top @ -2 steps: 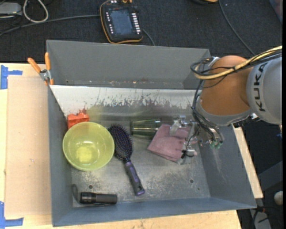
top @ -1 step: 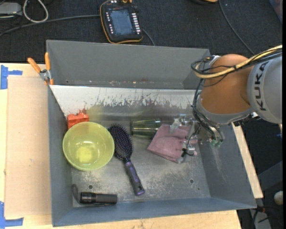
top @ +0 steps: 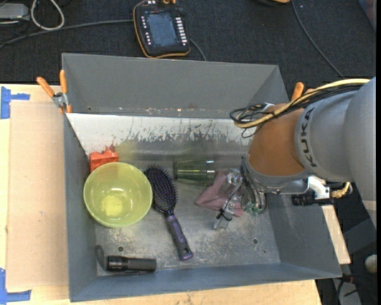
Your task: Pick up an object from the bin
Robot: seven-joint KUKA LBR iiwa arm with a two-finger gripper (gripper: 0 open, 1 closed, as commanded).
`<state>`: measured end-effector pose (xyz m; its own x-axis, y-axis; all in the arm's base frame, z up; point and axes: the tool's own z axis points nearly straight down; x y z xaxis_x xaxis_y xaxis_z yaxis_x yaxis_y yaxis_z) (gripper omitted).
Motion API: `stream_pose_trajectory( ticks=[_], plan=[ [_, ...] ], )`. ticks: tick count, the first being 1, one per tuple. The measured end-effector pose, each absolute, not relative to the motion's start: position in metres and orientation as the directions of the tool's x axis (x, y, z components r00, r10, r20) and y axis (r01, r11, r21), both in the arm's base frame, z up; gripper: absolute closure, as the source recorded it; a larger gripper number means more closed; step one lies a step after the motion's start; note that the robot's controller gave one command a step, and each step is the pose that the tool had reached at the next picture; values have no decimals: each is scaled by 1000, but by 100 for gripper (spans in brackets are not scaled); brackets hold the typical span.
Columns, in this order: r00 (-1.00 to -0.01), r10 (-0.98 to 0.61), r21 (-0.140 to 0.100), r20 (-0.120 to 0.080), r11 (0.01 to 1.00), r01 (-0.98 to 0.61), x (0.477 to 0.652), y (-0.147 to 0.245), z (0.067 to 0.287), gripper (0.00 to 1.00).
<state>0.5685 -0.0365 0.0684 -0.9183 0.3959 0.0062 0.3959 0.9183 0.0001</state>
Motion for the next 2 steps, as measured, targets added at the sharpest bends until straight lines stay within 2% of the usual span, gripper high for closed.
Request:
stream_pose_trajectory(
  ticks=[1, 2],
  plan=[
    [-976, 219, 0, 1, 976, 219, 573, -42, 70, 0],
    [-959, 282, 1, 2, 959, 282, 572, -40, 69, 0]
  ],
)
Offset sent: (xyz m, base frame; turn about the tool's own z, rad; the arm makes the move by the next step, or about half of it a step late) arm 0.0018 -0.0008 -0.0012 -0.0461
